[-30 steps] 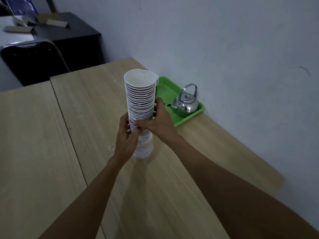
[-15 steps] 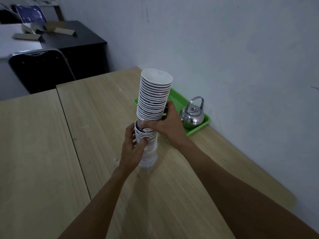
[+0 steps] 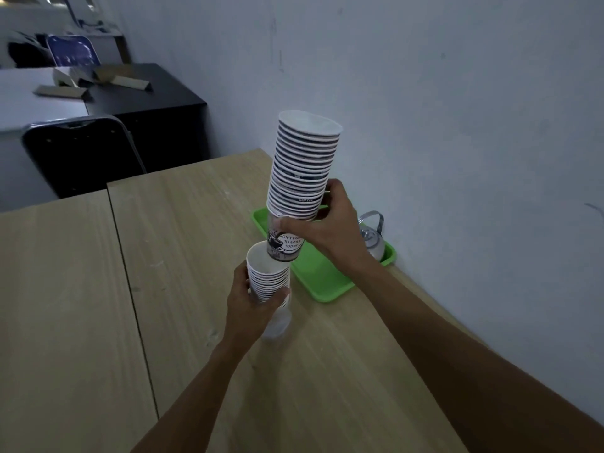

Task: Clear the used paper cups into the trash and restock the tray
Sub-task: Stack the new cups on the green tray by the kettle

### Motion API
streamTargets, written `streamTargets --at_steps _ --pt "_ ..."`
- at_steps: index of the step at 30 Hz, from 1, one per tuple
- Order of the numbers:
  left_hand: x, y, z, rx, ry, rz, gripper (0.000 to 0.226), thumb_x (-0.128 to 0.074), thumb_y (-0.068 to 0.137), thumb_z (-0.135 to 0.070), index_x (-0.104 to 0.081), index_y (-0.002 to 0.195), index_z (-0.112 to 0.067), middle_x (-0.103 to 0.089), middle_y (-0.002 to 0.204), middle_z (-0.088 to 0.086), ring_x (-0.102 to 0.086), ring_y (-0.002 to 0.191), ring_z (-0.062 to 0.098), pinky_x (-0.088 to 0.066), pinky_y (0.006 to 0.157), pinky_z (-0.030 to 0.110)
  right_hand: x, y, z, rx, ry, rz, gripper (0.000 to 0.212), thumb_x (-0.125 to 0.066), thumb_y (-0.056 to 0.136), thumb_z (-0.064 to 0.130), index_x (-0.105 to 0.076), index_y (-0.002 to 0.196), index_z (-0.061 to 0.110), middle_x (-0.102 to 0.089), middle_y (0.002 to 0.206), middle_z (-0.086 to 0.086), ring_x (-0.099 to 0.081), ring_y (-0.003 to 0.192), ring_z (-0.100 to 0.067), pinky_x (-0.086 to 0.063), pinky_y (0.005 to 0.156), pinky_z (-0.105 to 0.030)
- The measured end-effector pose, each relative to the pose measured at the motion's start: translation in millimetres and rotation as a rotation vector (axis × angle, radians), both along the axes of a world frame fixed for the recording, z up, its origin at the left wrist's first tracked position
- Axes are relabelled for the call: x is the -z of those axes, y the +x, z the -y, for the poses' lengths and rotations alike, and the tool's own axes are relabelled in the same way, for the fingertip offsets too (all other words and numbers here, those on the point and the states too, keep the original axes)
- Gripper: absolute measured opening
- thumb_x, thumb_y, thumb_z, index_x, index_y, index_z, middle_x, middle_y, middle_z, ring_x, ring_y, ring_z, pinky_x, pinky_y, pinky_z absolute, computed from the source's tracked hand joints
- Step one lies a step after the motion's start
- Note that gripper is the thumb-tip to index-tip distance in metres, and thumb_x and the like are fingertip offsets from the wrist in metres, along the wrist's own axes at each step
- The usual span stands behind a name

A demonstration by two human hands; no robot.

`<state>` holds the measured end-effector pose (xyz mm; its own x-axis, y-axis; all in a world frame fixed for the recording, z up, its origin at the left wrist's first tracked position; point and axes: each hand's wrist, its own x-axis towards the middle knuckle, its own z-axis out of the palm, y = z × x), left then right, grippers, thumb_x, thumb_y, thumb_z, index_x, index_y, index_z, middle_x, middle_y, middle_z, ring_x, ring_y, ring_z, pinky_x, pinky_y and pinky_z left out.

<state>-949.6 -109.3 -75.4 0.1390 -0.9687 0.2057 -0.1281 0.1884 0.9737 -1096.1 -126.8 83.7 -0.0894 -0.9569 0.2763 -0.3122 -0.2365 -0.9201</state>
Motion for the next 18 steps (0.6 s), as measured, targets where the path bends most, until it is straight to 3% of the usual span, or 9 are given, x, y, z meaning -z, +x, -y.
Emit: streamTargets --at_steps 3,10,14,18 --pt "0.3 -1.3 16.6 -0.030 -0.003 -0.012 0.084 -0.083 0.053 -0.040 -0.047 0.128 -0.024 -0.062 0.118 -0.014 -0.062 0.102 0.004 -0.054 0.082 0.027 -3.8 -11.4 22.0 0.004 -0.016 -0.011 0.075 -0.090 0.057 0.018 -0.046 0.118 0.012 -0.064 0.108 0.001 -0.066 0.092 -0.010 -0.059 0.075 -0.033" --pt "-1.8 -7.9 59.0 -0.133 -0.031 0.021 0.085 -0.075 0.047 -0.046 -0.047 0.124 -0.023 -0.059 0.109 -0.022 -0.059 0.091 -0.012 -0.049 0.072 0.008 9.5 -38.8 83.5 0.037 -0.015 -0.048 0.074 -0.091 0.056 0.025 -0.046 0.114 0.018 -0.062 0.102 0.010 -0.064 0.092 -0.008 -0.058 0.074 -0.030" --pt "6.8 -2.4 77.9 -0.204 -0.041 0.041 0.079 -0.078 0.050 -0.041 -0.047 0.121 -0.026 -0.062 0.112 -0.012 -0.062 0.101 0.005 -0.055 0.082 0.032 18.3 -50.2 119.3 0.026 -0.018 -0.040 0.075 -0.091 0.057 0.023 -0.046 0.116 0.015 -0.058 0.099 0.016 -0.061 0.089 0.001 -0.055 0.067 -0.015" --pt "8.1 -1.4 95.9 -0.237 -0.054 0.054 0.080 -0.077 0.050 -0.041 -0.047 0.122 -0.024 -0.062 0.113 -0.004 -0.062 0.102 0.012 -0.055 0.082 0.034 24.0 -56.4 157.4 0.005 -0.023 -0.022 0.074 -0.089 0.059 0.019 -0.044 0.118 0.013 -0.056 0.098 0.017 -0.058 0.087 0.004 -0.053 0.064 -0.010"
